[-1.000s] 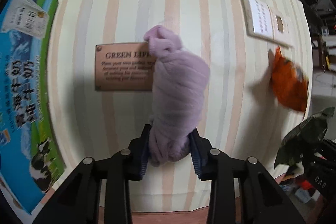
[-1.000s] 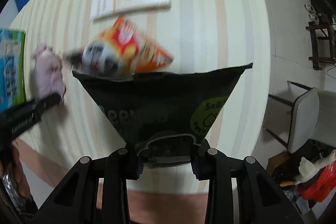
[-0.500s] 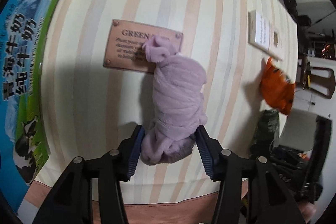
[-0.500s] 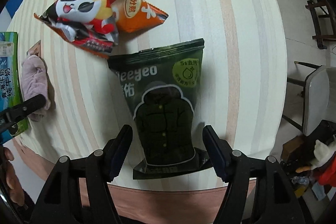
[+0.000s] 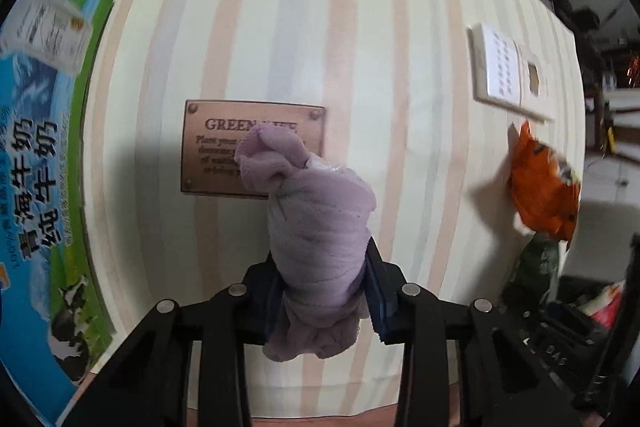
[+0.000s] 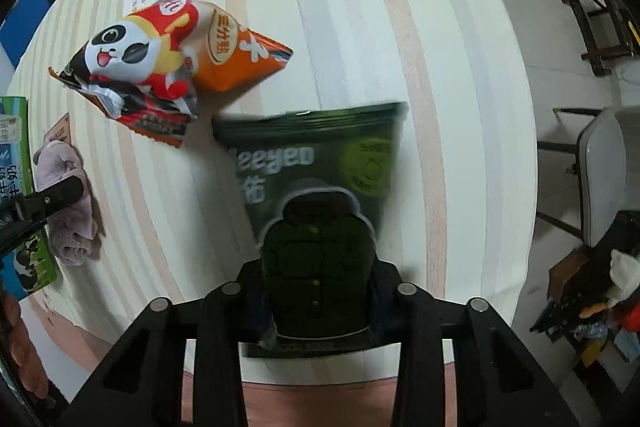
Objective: Organize soft objects
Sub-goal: 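Carry the lilac cloth and green bag over the box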
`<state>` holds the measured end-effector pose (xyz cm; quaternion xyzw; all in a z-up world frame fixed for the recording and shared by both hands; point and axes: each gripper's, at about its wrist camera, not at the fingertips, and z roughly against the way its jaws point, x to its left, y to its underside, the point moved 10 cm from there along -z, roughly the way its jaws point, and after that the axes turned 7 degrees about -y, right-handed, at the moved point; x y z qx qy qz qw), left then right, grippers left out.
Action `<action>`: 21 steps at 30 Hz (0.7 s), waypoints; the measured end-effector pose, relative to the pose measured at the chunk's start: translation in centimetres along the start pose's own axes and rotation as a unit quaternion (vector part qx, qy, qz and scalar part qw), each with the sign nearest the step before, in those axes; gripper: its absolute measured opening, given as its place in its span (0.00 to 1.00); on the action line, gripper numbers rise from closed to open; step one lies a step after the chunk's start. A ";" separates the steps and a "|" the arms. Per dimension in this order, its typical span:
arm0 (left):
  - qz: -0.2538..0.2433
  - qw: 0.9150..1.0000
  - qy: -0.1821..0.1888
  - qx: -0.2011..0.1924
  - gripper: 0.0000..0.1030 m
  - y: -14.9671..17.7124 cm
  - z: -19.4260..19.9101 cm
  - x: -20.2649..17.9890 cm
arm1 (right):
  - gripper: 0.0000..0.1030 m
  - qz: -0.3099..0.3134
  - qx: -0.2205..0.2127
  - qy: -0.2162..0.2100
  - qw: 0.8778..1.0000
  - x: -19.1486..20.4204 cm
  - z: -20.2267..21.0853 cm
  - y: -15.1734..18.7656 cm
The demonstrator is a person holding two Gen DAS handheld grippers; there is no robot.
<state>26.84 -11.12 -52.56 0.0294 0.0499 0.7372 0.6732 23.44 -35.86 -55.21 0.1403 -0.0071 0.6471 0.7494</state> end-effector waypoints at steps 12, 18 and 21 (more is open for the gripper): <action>-0.039 0.996 0.024 -0.072 0.31 6.4 8.1 1.3 | 0.35 0.001 -0.055 -0.080 0.995 6.4 5.7 5.1; -0.052 0.989 0.040 -0.134 0.31 6.4 16.2 7.2 | 0.35 0.024 -0.097 -0.139 0.985 15.5 10.8 9.2; -0.048 0.986 0.044 -0.154 0.31 5.4 19.4 10.7 | 0.35 0.046 -0.111 -0.160 0.980 21.6 13.1 10.9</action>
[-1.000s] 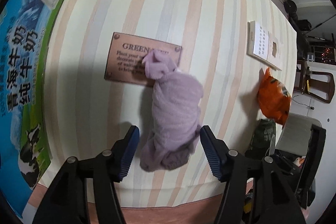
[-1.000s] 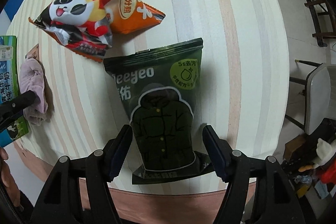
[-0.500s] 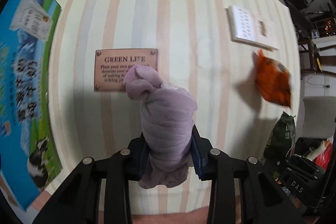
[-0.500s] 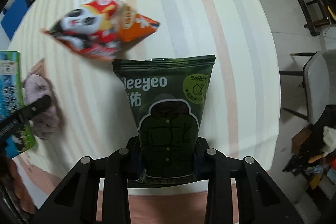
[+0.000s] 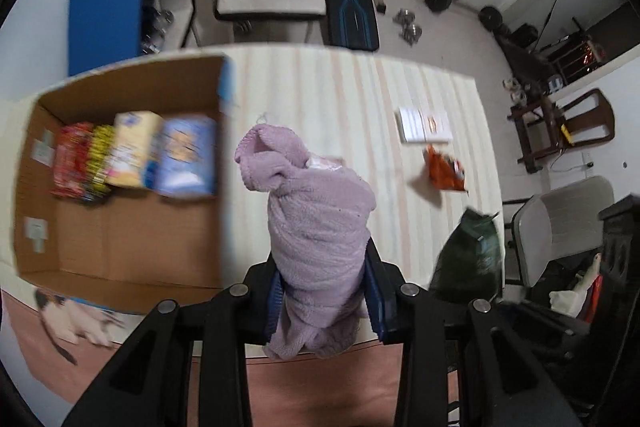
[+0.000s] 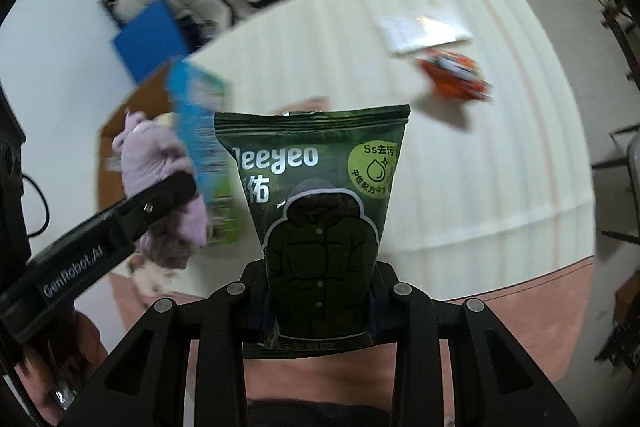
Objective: Organize soft objects
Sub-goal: 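Carry the lilac cloth and green bag over the box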
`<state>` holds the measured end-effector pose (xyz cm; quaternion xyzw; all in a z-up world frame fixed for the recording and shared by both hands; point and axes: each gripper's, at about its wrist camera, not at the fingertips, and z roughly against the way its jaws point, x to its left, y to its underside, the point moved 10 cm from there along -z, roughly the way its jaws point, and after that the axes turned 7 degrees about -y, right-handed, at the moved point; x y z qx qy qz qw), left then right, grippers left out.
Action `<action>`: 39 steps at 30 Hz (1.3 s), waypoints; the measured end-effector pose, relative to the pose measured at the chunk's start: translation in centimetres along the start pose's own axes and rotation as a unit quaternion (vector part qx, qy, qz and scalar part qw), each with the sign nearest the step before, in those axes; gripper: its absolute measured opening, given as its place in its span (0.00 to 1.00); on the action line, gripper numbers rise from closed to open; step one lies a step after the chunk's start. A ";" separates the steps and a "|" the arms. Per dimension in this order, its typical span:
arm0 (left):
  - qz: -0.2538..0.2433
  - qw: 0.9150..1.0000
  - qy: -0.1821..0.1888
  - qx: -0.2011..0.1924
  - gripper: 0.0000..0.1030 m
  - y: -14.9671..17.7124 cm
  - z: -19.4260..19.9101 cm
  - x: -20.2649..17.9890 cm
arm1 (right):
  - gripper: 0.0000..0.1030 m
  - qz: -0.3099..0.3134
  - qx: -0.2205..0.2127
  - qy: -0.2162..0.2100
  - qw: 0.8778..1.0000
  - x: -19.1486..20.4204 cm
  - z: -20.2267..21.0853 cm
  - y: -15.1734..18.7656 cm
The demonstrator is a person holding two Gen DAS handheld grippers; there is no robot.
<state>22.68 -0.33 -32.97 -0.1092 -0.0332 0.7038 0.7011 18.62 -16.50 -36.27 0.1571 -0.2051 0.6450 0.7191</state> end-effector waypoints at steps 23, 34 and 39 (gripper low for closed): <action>0.084 0.981 -0.079 0.158 0.31 -0.8 -5.6 32.5 | 0.35 0.024 0.091 -0.066 0.993 31.1 -21.2 1.7; 0.077 0.966 -0.096 0.226 0.36 1.0 -9.2 33.7 | 0.58 -0.022 0.133 -0.079 0.988 30.9 -28.4 2.7; 0.072 0.969 -0.101 0.216 0.50 0.7 -8.7 33.3 | 0.87 0.003 0.133 -0.054 0.990 30.6 -28.6 2.7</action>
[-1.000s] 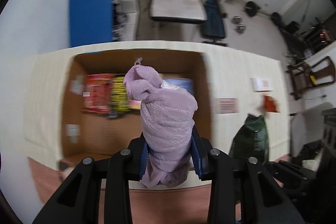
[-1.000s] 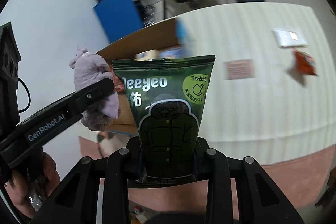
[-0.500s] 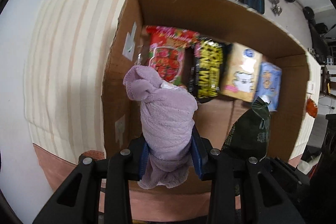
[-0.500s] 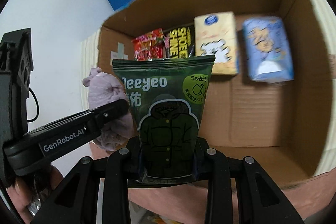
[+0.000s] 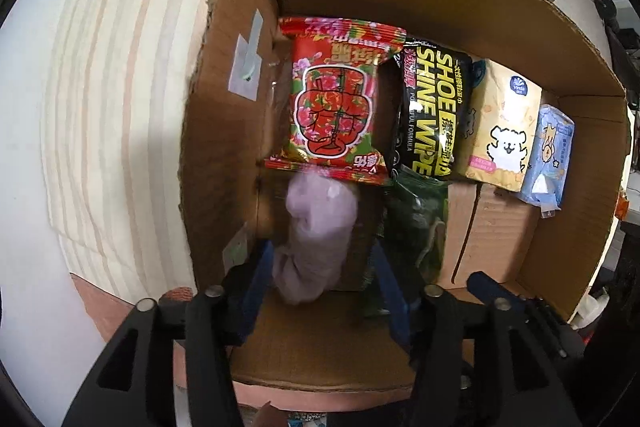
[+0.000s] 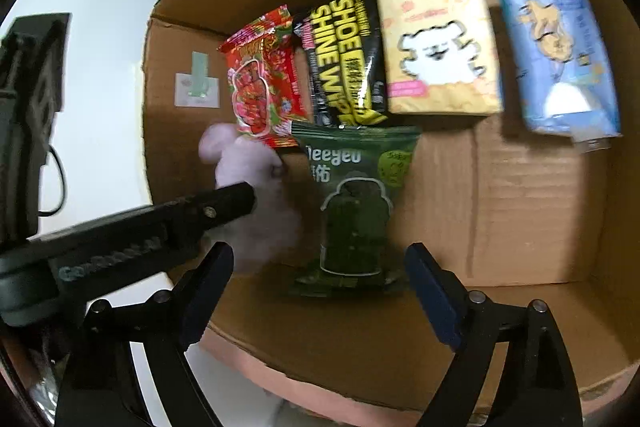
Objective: Organize soft objects
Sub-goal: 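Lower both items into the box and open both tools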
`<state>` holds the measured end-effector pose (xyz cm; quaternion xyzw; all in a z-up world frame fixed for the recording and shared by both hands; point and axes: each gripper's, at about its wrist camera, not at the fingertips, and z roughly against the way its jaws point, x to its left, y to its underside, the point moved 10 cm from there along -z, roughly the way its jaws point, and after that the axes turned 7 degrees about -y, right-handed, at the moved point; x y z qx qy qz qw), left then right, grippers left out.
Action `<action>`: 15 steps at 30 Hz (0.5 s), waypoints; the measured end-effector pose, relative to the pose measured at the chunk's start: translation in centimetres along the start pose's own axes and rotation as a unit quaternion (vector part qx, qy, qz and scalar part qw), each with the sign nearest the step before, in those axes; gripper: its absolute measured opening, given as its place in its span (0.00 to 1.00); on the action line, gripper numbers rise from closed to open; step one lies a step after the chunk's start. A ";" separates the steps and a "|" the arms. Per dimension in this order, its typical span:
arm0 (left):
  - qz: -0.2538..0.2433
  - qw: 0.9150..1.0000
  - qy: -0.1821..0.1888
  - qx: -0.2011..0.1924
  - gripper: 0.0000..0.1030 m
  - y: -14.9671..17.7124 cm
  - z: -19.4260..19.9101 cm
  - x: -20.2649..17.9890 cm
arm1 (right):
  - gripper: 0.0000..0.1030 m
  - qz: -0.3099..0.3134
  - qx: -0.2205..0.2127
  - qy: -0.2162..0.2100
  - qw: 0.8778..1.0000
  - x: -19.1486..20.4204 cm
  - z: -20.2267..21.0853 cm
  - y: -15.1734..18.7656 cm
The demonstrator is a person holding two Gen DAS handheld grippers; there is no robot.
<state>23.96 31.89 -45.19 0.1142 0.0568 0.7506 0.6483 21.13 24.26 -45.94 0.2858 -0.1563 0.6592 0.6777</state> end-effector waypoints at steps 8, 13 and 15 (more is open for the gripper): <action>0.001 0.999 0.002 -0.032 0.63 0.7 1.9 -0.5 | 0.87 0.003 -0.007 0.034 0.999 -2.0 2.7 -0.8; 0.007 0.998 0.016 -0.065 0.95 2.0 3.1 -1.1 | 0.96 0.020 -0.018 0.071 0.997 -2.9 4.7 -0.4; 0.009 0.997 0.009 -0.076 0.95 2.6 3.2 -1.1 | 1.00 0.035 -0.027 0.098 0.994 -3.1 5.6 -0.2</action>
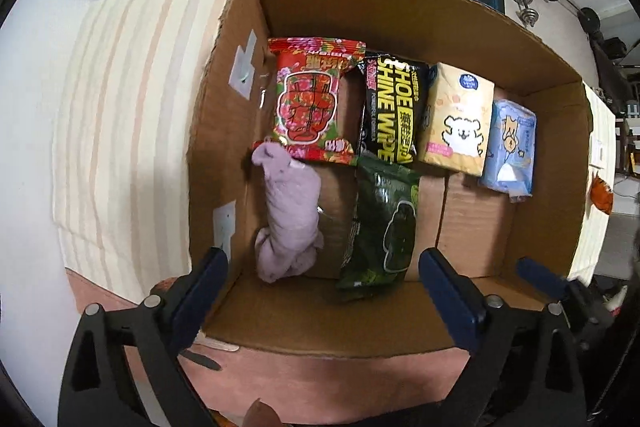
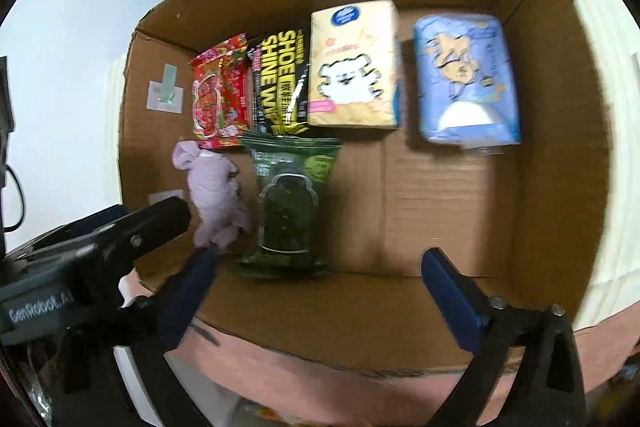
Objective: Organize soft objects
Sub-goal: 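Lower both items into the box and open both tools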
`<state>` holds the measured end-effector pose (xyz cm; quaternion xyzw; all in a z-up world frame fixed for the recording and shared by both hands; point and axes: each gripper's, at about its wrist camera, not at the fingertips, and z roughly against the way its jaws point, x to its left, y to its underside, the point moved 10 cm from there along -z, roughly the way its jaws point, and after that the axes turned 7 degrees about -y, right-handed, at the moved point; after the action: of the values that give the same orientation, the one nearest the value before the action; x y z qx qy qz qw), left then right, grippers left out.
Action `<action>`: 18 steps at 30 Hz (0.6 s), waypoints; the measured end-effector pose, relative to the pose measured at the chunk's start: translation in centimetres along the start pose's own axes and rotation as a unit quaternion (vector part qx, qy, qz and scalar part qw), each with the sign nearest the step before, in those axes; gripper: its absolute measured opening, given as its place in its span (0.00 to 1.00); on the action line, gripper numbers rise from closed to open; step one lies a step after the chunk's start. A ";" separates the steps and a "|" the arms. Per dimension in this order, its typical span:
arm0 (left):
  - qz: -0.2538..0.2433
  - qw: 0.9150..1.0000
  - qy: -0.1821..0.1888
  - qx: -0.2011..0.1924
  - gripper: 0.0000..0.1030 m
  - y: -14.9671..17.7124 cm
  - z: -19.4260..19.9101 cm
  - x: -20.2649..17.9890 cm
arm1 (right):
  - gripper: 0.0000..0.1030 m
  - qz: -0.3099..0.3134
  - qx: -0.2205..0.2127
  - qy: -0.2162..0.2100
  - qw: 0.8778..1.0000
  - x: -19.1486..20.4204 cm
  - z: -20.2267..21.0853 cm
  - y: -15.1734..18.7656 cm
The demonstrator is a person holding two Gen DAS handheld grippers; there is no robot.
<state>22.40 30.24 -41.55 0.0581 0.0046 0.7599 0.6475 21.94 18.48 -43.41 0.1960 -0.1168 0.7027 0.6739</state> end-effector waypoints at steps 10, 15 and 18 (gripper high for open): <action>0.037 0.996 -0.005 -0.076 0.96 3.9 2.8 -0.2 | 1.00 0.076 -0.049 0.092 0.992 -1.1 4.8 2.4; 0.043 0.992 -0.013 -0.119 0.96 5.8 5.7 -0.6 | 1.00 0.081 -0.076 0.097 0.989 -2.2 7.6 4.2; 0.044 0.989 -0.016 -0.141 0.96 7.1 7.6 -1.2 | 1.00 0.095 -0.101 0.105 0.985 -2.5 10.0 5.3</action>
<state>16.30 27.38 -33.48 -0.0216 -0.1159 0.7794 0.6154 17.92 11.62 -35.04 0.0405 -0.1340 0.7648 0.6289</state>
